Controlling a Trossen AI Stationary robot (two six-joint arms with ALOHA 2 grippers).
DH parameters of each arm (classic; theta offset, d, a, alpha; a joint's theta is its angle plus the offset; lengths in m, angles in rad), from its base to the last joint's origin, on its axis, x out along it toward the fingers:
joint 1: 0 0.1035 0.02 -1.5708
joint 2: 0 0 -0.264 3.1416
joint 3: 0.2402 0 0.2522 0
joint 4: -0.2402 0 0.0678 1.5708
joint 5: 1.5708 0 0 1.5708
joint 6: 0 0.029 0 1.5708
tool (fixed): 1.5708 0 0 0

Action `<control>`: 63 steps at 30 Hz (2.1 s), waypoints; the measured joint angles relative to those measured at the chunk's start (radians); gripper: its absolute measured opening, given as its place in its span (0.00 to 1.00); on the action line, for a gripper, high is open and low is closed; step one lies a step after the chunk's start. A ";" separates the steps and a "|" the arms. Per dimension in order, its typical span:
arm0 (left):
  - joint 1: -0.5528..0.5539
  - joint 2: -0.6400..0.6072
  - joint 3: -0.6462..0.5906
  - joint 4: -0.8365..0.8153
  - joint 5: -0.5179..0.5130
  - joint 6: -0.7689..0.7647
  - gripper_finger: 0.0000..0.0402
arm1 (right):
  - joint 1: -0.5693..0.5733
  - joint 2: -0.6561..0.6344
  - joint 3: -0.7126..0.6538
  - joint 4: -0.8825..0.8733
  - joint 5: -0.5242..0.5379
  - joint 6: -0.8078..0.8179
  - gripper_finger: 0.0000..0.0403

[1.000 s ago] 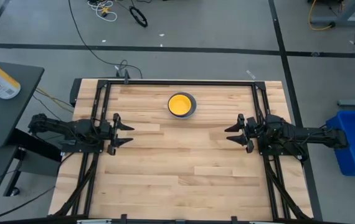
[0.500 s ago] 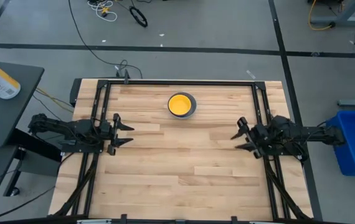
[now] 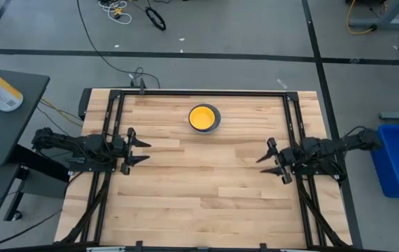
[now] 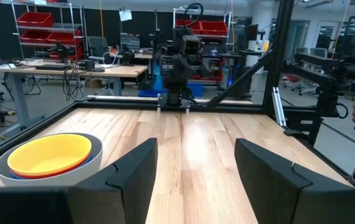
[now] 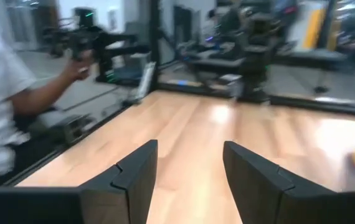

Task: Nest bowls inside each other
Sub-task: Return to Home Position

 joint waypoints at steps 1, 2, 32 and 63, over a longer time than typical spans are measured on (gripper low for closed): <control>0.000 0.000 0.000 0.000 0.000 0.000 0.55 | 0.017 0.000 0.000 -0.011 -0.011 0.013 0.47; 0.000 0.000 0.000 0.000 0.000 0.000 0.55 | 0.031 0.000 0.000 -0.017 -0.012 0.026 0.47; 0.000 0.000 0.000 -0.007 0.029 -0.017 0.55 | 0.162 0.077 0.014 -0.091 0.213 0.132 0.48; 0.000 0.021 -0.001 0.003 -0.030 -0.047 0.55 | 0.236 -0.126 -0.003 -0.024 0.319 0.024 0.48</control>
